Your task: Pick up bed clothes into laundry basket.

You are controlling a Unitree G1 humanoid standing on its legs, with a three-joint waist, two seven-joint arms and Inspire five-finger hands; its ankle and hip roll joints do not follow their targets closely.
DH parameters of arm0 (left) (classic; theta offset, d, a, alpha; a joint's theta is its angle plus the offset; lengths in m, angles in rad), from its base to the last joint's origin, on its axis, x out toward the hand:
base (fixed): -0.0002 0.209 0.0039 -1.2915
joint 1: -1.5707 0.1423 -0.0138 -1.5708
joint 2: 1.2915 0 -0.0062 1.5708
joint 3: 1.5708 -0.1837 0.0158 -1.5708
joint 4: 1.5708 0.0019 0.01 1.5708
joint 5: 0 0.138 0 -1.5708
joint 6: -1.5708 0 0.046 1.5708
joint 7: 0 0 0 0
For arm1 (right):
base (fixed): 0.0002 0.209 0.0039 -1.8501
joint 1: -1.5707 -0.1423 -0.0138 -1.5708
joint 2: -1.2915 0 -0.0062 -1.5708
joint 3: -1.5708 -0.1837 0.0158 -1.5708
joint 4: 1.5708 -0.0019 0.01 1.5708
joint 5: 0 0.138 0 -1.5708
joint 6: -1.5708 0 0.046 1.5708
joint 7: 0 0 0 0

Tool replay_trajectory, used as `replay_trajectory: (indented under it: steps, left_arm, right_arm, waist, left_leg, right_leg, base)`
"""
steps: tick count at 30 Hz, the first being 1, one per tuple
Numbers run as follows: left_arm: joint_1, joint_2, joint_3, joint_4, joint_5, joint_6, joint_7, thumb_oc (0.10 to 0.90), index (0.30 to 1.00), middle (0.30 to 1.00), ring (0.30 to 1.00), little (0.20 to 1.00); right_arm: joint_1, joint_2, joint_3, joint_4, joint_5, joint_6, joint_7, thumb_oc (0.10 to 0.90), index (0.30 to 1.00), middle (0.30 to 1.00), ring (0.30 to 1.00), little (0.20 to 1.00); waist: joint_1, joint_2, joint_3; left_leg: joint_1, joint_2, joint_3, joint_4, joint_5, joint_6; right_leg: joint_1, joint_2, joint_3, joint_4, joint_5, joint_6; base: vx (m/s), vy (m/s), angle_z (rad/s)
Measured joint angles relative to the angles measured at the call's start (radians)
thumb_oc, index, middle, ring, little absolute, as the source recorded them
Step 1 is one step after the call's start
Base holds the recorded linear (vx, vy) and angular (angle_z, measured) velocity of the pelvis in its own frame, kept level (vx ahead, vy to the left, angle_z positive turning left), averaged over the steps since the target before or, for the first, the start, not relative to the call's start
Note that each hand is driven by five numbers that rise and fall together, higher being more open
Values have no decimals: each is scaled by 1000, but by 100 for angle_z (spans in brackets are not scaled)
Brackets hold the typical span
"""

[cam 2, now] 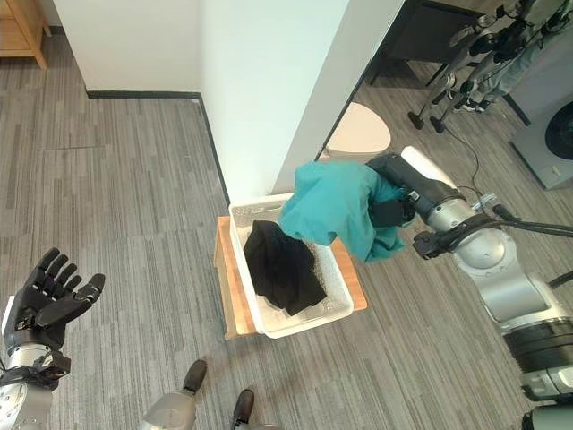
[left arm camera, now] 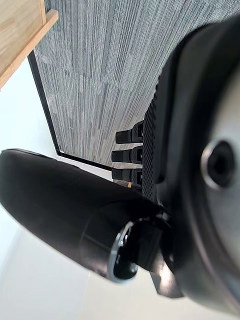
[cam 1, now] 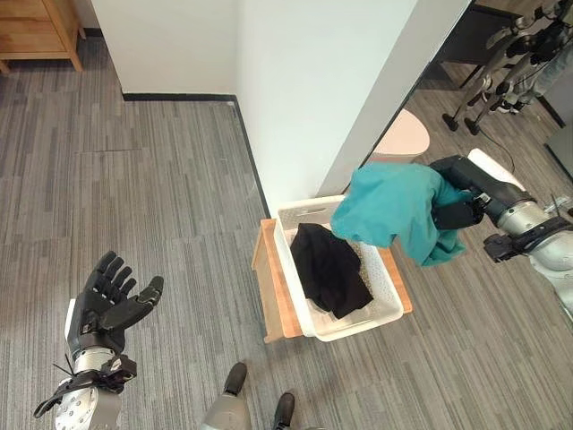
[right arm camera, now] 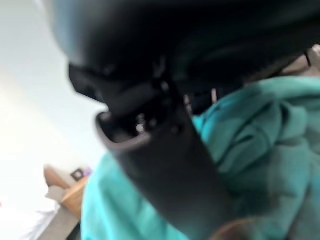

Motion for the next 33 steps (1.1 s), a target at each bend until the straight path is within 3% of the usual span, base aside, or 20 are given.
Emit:
replay_trajectory:
  steps: [12,17,24,25,26,33]
  left_arm:
    - [-43,-1,-24,0,0,0,1,800,900,900,900,900]
    - [-58,-1,-23,0,0,0,2,800,900,900,900,900]
    - [-51,-1,-16,0,1,0,2,800,900,900,900,900]
    - [-50,-2,-15,2,1,0,2,800,900,900,900,900]
    - [-52,-2,-13,10,1,0,3,800,900,900,900,900]
    - [-59,-3,-9,28,2,0,21,800,900,900,900,900]
  right_arm:
    - [-25,218,129,67,-72,28,42,400,300,300,300,300]
    - [-33,239,180,75,-111,47,68,400,300,300,300,300]
    - [-52,268,200,126,-180,60,96,400,300,300,300,300]
    - [-52,268,194,132,-183,60,97,675,712,712,712,712]
    - [-52,268,189,142,-187,60,98,800,900,900,900,900]
    - [-46,258,132,109,-189,83,105,800,900,900,900,900]
  waist:
    - [13,22,40]
    - [33,43,55]
    - [49,51,60]
    - [47,53,62]
    - [46,55,61]
    - [30,58,62]
  left_leg:
    - [-10,0,-3,0,3,-3]
    - [-11,0,-12,0,6,-4]
    - [-14,0,-19,0,5,-7]
    - [-14,-1,-20,0,3,-9]
    - [-14,-1,-20,0,3,-10]
    - [-16,-1,-21,0,5,-8]
  right_leg:
    - [-10,1,-2,0,0,0]
    - [-8,1,-14,0,0,0]
    - [-8,1,-16,0,-1,0]
    - [-8,1,-17,0,-1,0]
    - [-8,0,-17,0,-1,0]
    - [-9,0,-16,0,-1,-1]
  base:
    - [0,0,0]
    - [-2,5,6]
    - [2,1,0]
    - [0,0,0]
    - [0,0,0]
    - [0,0,0]
